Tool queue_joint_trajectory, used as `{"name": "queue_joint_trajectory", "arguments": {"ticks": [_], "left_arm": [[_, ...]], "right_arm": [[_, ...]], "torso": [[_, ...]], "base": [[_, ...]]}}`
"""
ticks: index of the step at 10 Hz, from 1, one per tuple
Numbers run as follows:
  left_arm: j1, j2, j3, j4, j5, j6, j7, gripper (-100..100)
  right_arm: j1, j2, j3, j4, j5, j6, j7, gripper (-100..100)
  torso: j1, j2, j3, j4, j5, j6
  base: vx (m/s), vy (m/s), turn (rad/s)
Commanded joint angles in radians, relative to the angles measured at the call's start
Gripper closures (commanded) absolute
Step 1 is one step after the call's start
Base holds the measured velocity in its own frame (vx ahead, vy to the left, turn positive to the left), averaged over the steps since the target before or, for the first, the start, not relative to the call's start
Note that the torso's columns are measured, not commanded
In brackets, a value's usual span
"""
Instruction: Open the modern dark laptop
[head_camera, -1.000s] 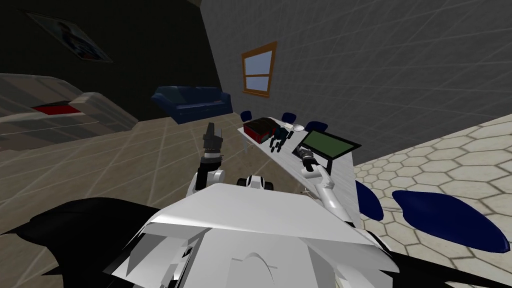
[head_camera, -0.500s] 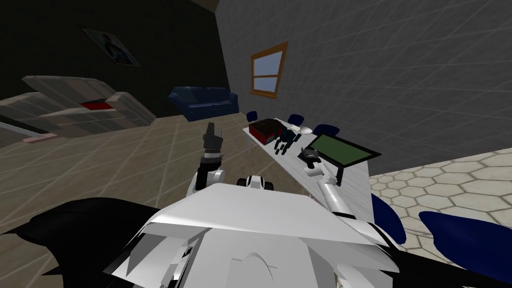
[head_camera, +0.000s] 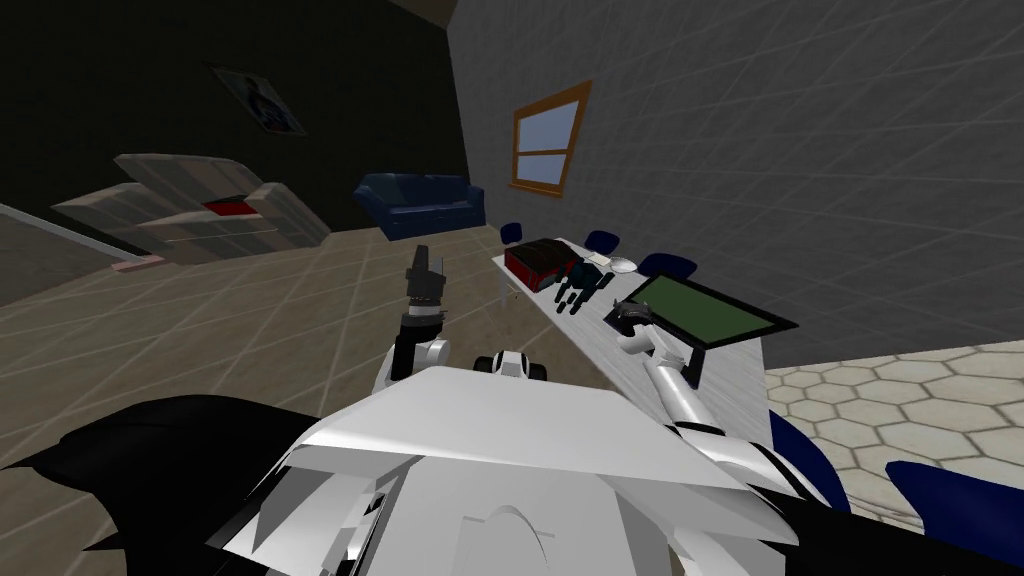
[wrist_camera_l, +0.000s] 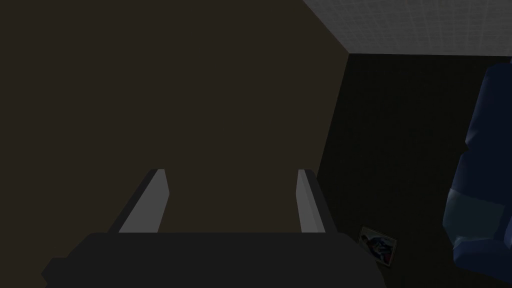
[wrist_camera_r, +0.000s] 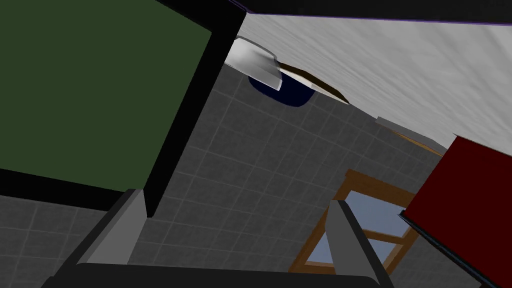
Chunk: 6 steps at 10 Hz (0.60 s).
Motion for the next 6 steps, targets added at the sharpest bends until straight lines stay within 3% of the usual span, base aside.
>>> {"name": "queue_joint_trajectory", "arguments": {"ticks": [1,3,6], "left_arm": [[0.0,0.0,0.0,0.0,0.0,0.0,0.0,0],[0.0,0.0,0.0,0.0,0.0,0.0,0.0,0],[0.0,0.0,0.0,0.0,0.0,0.0,0.0,0]], "right_arm": [[-0.047,-0.033,-0.004,0.083,0.049,0.032,0.041,-100],[-0.047,-0.033,-0.004,0.112,0.049,0.032,0.041,-100],[-0.091,-0.081,-0.007,0.197,0.106,0.074,0.091,-100]], "torso": [[0.0,-0.001,0.0,0.0,0.0,0.001],[0.0,-0.001,-0.001,-0.001,0.0,0.001],[0.0,0.0,0.0,0.0,0.0,0.001]], "base": [[0.038,0.012,0.161],[0.028,0.005,0.036],[0.029,0.009,0.123]]}}
